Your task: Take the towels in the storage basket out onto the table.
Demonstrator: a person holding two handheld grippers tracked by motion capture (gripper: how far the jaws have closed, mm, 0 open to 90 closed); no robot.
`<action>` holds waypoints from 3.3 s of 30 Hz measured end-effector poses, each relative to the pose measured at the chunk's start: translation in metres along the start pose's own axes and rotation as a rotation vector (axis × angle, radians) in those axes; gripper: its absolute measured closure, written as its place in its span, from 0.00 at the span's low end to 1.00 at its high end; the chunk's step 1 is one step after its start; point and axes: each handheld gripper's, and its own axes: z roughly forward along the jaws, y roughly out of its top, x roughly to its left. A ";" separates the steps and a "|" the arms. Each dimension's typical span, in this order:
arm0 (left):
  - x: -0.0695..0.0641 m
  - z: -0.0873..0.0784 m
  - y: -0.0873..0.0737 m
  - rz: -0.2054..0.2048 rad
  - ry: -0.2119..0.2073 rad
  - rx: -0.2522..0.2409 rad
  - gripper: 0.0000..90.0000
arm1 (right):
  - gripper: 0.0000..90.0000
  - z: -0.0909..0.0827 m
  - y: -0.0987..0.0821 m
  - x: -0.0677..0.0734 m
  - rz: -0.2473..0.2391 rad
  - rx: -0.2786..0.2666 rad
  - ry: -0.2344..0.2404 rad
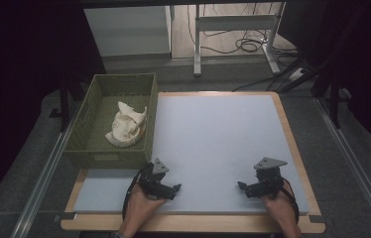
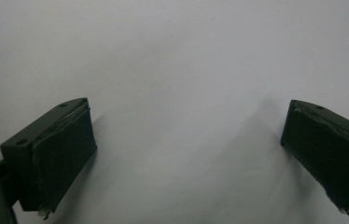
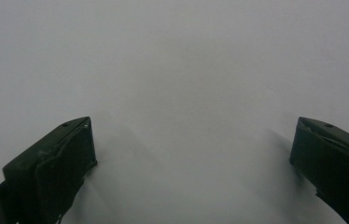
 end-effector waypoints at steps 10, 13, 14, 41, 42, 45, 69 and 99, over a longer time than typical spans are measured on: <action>0.000 0.000 0.000 0.001 0.001 0.000 0.03 | 0.00 0.000 0.000 0.000 0.000 -0.001 -0.002; 0.000 0.000 0.000 0.001 0.001 0.001 0.03 | 0.00 0.000 0.000 0.000 0.000 -0.001 -0.002; 0.000 0.000 0.000 0.001 0.001 0.001 0.03 | 0.00 0.000 0.000 0.000 0.000 -0.001 -0.002; -0.003 0.000 0.004 0.005 -0.023 -0.003 0.04 | 0.00 0.000 0.000 0.000 0.000 -0.001 -0.002; -0.005 -0.001 0.007 0.019 -0.026 0.000 0.04 | 0.00 0.000 0.000 0.000 0.000 -0.001 -0.002; -0.006 -0.002 0.010 0.026 -0.024 -0.002 0.04 | 0.00 0.000 0.000 0.000 0.000 -0.001 -0.002; -0.007 -0.019 0.061 0.051 -0.101 -0.027 0.04 | 0.00 0.000 0.000 0.000 0.000 -0.001 -0.001; 0.047 -0.058 0.127 0.016 0.012 -0.040 0.04 | 0.00 0.000 0.000 0.000 -0.002 0.000 0.000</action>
